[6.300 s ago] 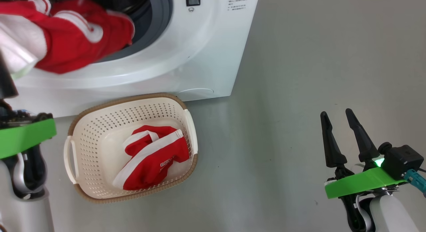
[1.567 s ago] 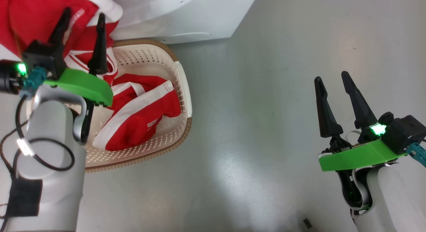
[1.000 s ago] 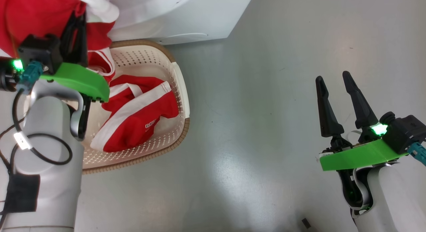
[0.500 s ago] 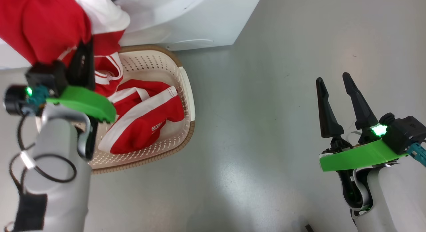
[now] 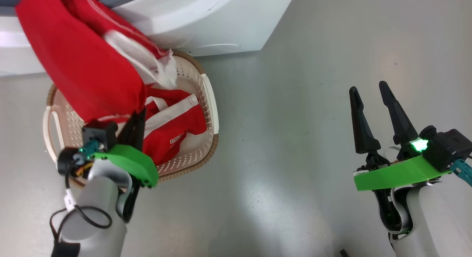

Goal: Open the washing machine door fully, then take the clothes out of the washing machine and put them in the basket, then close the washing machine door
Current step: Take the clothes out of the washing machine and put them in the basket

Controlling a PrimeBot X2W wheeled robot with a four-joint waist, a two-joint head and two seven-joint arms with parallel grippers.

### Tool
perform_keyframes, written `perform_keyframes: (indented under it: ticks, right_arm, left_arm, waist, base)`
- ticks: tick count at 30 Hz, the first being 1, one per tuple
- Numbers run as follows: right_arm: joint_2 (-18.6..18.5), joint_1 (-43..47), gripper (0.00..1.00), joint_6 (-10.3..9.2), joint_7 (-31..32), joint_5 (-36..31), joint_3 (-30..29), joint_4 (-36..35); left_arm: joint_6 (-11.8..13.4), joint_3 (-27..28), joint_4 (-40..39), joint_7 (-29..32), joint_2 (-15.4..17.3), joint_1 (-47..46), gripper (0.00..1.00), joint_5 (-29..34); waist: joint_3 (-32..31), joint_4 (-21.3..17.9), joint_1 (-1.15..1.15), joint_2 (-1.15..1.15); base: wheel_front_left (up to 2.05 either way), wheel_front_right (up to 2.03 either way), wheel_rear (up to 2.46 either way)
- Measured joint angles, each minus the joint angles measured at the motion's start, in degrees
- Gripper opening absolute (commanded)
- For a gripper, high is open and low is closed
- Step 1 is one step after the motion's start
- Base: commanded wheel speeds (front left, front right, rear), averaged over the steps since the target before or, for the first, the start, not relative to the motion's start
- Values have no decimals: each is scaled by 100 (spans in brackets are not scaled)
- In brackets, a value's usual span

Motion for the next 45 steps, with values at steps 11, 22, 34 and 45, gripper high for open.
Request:
perform_keyframes:
  ticks: [11,22,34,45]
  right_arm:
    - [0,-3,100,0,0,-1,10,-9]
    - [0,-11,100,0,0,-1,-7,-55]
    - [0,-15,100,0,0,-9,-20,-22]
    - [0,-7,100,0,0,-101,-22,163]
  left_arm:
    - [-1,-732,822,0,-5,37,0,-657]
    - [-1,-1404,1221,0,138,-26,0,-1540]
    - [-1,-1096,859,0,274,-139,100,-1552]
    - [-1,-112,-7,1,236,441,100,-1039]
  waist:
    - [165,-52,0,0]
    - [338,-83,0,0]
    - [312,-20,0,0]
    - [-303,19,0,0]
  base:
    - [0,0,0]
    - [0,0,0]
    - [0,0,0]
    - [0,0,0]
